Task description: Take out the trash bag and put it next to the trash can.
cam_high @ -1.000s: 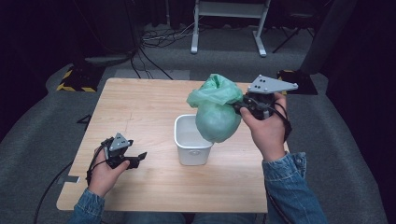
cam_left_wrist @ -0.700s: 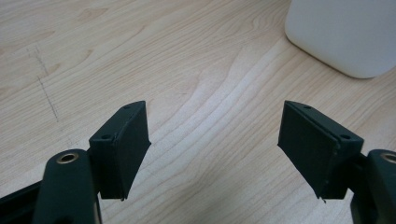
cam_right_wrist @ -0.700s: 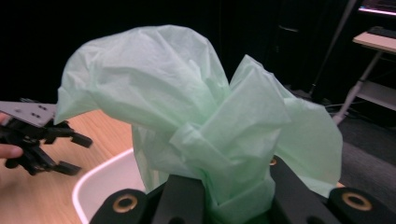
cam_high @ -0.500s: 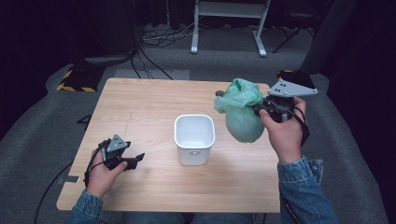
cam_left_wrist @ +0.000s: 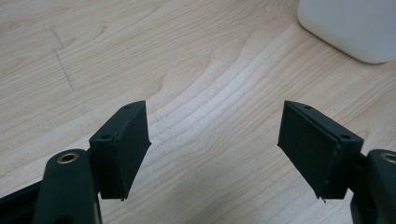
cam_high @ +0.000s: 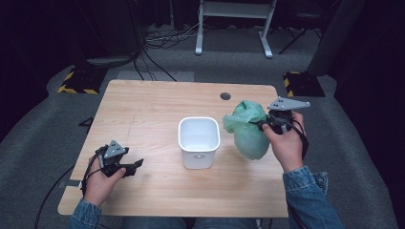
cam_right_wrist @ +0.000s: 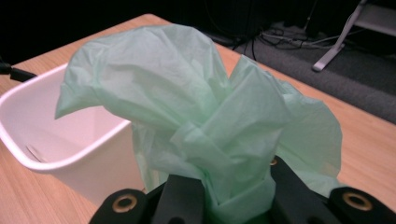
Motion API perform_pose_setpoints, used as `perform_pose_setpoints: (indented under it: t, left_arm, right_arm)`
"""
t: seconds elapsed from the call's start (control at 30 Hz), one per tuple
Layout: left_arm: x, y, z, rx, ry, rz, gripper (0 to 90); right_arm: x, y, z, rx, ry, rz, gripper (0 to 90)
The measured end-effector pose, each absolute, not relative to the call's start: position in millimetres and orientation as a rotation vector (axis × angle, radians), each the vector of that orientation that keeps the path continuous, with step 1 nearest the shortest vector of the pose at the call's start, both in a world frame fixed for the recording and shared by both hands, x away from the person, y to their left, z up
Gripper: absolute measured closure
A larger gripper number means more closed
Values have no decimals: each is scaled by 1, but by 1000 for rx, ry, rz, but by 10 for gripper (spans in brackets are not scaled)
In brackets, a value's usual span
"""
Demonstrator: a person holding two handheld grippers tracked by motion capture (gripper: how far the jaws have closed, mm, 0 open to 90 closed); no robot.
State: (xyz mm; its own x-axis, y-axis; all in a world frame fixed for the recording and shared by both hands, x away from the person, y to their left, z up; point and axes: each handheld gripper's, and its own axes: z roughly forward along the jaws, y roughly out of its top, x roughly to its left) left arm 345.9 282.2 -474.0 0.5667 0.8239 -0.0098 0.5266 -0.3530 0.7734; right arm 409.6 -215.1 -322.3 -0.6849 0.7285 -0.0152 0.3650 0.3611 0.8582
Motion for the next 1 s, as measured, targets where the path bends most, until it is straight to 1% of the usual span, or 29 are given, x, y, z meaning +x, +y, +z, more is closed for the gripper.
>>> perform_pose_setpoints:
  t: [0.27,0.57,0.67,0.73,0.77,0.87,0.93,1.0]
  left_arm:
    - [339,289,-475,2028,1105,506,246]
    - [333,298,-477,2021,1134,516,246]
    - [332,299,-477,2014,1143,505,246]
    - [331,300,-477,2015,1144,508,247]
    - [332,300,-477,2016,1144,508,247]
    - [332,299,-477,2007,1146,508,247]
    - [333,299,-477,2016,1139,508,247]
    - [334,298,-478,2019,1137,504,247]
  right_arm:
    - [422,-207,-350,993,2316,1217,874]
    - [438,-199,-369,1034,2363,1184,872]
    - [444,-197,-372,1048,2361,1190,848]
    - [447,-195,-372,1055,2349,1191,788]
    - [449,-194,-372,1054,2338,1194,742]
    - [453,-192,-374,1088,2273,1188,480]
    - [452,-193,-374,1104,2257,1182,392]
    - [448,-196,-374,1121,2238,1184,350]
